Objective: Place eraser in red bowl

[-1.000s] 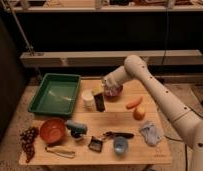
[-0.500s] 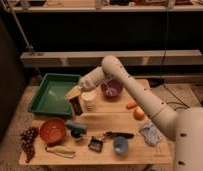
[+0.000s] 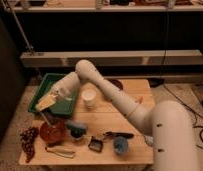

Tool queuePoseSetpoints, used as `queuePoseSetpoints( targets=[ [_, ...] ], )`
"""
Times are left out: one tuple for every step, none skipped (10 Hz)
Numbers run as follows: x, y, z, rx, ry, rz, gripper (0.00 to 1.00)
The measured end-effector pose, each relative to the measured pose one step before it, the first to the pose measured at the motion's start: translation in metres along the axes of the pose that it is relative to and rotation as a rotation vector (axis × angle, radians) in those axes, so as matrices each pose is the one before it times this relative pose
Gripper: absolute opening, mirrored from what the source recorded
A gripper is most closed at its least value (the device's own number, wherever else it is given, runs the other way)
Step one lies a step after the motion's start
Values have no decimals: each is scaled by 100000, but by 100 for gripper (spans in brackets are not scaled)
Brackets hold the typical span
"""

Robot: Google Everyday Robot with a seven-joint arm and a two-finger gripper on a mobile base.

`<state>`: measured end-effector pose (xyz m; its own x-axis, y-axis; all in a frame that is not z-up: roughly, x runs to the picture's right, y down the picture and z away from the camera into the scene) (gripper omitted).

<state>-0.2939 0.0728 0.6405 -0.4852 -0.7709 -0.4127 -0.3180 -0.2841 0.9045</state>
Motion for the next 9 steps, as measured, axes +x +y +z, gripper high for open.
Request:
queuePoseSetpoints(
  targets=[
    [256,-490,1866,5531,1055,-5831,0],
    [201,-434,2723,6001,1065,-7166,0],
    [47,21,1187,220,-490,-3916,0],
    [105,70,420,-1576,-983,-2955,0],
    [194,110,6,-3072,-1443,-3608,0],
    [236,717,-2216,-7782,-3137,-5239,0],
    [-12,892,-1705,-3275,-1045,-1456,0],
    [-254,1187,-1588,-2058,-1617,-764,0],
    [-690,746,-843,-86,-1280,456,0]
  ],
)
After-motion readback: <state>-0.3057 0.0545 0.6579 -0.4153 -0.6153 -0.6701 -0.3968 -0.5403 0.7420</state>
